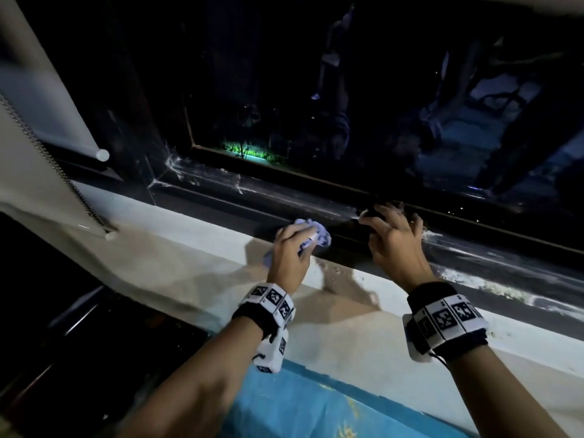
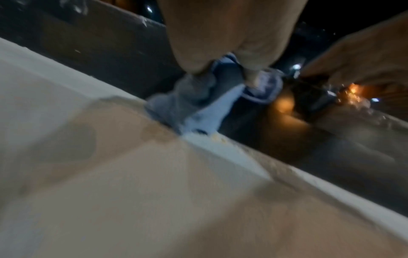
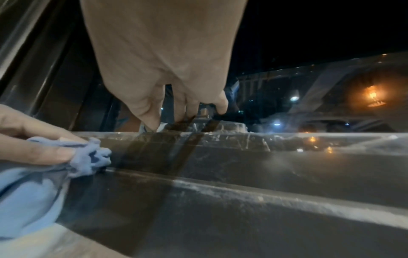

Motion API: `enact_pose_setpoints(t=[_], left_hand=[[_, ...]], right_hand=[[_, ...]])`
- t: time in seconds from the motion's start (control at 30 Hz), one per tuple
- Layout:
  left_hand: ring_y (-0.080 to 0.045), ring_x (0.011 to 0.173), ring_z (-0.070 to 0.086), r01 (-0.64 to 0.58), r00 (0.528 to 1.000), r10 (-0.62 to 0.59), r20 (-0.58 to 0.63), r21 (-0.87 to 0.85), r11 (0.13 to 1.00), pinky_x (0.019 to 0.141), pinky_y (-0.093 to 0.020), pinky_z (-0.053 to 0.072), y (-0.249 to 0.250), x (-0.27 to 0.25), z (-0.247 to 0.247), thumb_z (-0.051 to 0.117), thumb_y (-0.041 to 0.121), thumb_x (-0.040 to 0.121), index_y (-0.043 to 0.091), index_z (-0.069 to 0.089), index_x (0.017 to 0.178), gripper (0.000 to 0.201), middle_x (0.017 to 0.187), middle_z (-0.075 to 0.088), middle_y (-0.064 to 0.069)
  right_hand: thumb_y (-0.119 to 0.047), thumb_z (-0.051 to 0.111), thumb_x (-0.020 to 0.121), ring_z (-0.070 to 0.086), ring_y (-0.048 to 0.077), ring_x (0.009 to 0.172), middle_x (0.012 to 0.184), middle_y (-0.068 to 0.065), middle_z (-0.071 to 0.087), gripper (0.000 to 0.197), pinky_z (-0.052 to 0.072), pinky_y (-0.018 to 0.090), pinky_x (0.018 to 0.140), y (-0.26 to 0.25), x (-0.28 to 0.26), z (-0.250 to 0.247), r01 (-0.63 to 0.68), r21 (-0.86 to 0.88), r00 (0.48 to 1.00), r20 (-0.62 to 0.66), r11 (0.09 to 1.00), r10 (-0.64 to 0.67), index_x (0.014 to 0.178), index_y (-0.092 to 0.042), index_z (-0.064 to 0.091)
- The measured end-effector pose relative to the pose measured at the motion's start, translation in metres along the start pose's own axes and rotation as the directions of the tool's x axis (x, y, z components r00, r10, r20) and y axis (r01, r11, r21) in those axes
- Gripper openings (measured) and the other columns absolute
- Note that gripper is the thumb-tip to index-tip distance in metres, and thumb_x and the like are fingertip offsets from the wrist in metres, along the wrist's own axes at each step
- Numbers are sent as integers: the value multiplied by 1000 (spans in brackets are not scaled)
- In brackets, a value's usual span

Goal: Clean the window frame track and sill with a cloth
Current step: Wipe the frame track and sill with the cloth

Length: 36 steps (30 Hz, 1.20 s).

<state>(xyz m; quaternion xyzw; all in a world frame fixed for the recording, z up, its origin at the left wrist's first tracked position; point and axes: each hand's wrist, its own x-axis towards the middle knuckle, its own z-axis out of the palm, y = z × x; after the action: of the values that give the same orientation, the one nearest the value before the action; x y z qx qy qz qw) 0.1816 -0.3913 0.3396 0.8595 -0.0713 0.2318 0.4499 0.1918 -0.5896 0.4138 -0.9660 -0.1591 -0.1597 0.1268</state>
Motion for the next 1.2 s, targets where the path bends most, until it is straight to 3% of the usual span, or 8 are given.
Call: enact_pose_setpoints(t=[0.1, 0.3, 0.53, 0.73, 0.87, 0.93, 1.03, 1.2], left_hand=[[-14, 103, 58, 29, 993, -7, 114, -191, 981, 92, -14, 42, 4, 9, -16, 59, 2, 86, 9, 69, 109, 25, 112, 63, -3], [-25, 122, 48, 173, 921, -176, -346, -42, 984, 102, -11, 29, -24, 31, -45, 54, 3, 90, 1, 52, 129, 39, 133, 50, -18], [-37, 125, 46, 189, 960, -133, -248, 218, 957, 102, -44, 41, -13, 8, 19, 38, 26, 92, -4, 47, 132, 50, 137, 47, -20], [-28, 129, 44, -28, 998, 32, -60, 66, 997, 108, -36, 36, 34, -20, 67, 56, -8, 83, 1, 54, 128, 47, 137, 49, -13], [-8, 124, 48, -47, 984, 88, 153, -256, 966, 106, -23, 36, 44, -18, 49, 53, -4, 85, 9, 60, 123, 40, 133, 54, -1], [-16, 110, 57, -19, 999, 9, -40, -252, 968, 98, -15, 39, 39, -7, 28, 50, -8, 79, 8, 65, 112, 40, 119, 61, -11], [-26, 95, 55, 71, 913, -105, -395, -99, 993, 85, -11, 37, 25, 11, 2, 51, -12, 73, 1, 63, 102, 34, 105, 56, -18], [-30, 98, 56, 153, 934, -134, -331, 33, 988, 86, -21, 41, 17, 13, 24, 57, -7, 75, 0, 61, 106, 32, 112, 51, -19]], right_hand=[[-1, 57, 79, 34, 28, 134, 137, 11, 46, 43, 14, 57, 105, 3, -5, -3, -22, 64, 1000, -18, 998, 23, 117, -21, 60], [-1, 54, 81, 34, 29, 134, 141, 14, 40, 50, 14, 57, 107, 11, -16, -8, -31, 106, 995, -91, 994, 41, 126, -23, 52], [-1, 53, 81, 30, 33, 136, 144, 15, 38, 50, 17, 54, 106, 19, -24, -8, -74, 148, 992, -88, 986, 88, 128, -18, 52], [-1, 54, 79, 34, 32, 134, 141, 14, 42, 48, 22, 50, 102, 37, -34, -6, -93, 170, 988, -110, 981, 112, 124, -18, 56], [-4, 52, 78, 39, 30, 130, 136, 13, 47, 46, 23, 45, 100, 46, -36, -8, -88, 199, 984, -135, 976, 116, 121, -18, 57], [-3, 53, 78, 43, 27, 126, 132, 10, 49, 46, 24, 44, 99, 51, -39, -11, -90, 220, 981, -151, 971, 125, 121, -19, 57], [-3, 54, 79, 45, 25, 122, 129, 7, 51, 48, 25, 46, 101, 60, -44, -16, -95, 230, 980, -150, 968, 132, 123, -22, 55], [-2, 55, 79, 46, 24, 120, 128, 5, 52, 48, 23, 46, 102, 75, -50, -26, -113, 238, 982, -120, 965, 145, 123, -23, 55]])
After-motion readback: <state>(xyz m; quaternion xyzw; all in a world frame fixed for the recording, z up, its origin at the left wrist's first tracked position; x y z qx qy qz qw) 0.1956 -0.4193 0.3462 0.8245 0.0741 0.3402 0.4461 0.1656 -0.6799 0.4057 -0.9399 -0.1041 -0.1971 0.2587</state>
